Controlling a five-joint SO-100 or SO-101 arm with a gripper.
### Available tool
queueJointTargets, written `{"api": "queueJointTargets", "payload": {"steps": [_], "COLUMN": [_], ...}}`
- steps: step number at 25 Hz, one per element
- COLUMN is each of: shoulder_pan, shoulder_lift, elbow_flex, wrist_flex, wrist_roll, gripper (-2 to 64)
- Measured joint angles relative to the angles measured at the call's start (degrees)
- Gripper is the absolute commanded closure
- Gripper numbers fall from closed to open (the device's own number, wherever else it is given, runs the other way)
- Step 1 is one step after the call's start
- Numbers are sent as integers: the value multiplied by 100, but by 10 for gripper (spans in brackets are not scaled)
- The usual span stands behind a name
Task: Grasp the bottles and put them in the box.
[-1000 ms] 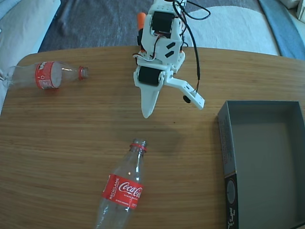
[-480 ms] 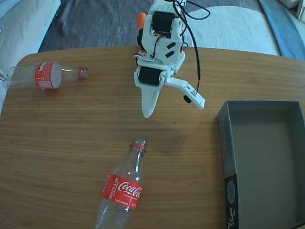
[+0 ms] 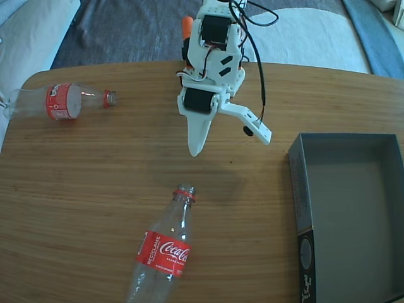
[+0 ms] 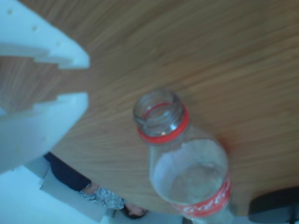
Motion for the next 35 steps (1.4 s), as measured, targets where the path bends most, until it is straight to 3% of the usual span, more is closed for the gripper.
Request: {"api": "queueJointTargets", "payload": {"steps": [14, 21, 35], "shoulder_pan": [18, 26, 26], "shoulder_lift": [-158, -1661, -4482], "elbow_flex": [-527, -1433, -3894], "wrist_flex": [0, 0, -53], "wrist_roll": [0, -18, -3375], "gripper": [589, 583, 582]}}
